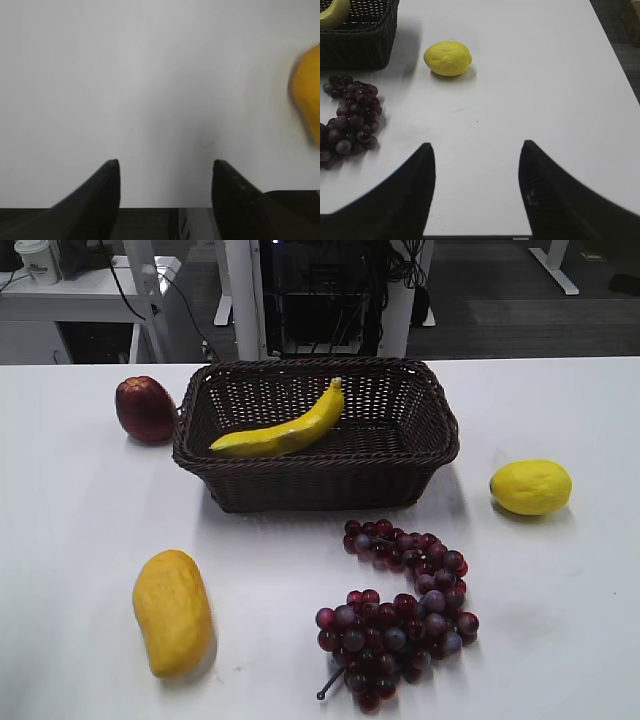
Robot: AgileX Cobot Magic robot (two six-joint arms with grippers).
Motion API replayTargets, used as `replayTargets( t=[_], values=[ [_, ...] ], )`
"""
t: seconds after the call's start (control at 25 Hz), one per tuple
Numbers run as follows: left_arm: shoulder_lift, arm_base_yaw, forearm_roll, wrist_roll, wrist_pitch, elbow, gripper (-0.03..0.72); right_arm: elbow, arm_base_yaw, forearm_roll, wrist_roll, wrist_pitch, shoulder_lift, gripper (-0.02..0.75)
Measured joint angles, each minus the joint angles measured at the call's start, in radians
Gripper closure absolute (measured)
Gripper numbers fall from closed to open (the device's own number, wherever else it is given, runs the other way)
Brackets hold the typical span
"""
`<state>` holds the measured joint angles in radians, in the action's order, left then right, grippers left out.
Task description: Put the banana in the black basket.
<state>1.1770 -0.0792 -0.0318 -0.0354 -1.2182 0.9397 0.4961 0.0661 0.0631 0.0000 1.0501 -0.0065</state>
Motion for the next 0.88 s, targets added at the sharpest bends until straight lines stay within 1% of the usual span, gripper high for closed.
replayTargets(
  t=[0.48, 0.88],
  values=[
    [-0.424, 0.0, -0.021, 0.0, 0.012, -0.193, 0.117, 0.0, 0.0, 0.0, 0.0, 0.0, 0.0, 0.298],
    [-0.683, 0.0, -0.022, 0.0, 0.078, -0.344, 0.117, 0.0, 0.0, 0.0, 0.0, 0.0, 0.0, 0.298]
  ],
)
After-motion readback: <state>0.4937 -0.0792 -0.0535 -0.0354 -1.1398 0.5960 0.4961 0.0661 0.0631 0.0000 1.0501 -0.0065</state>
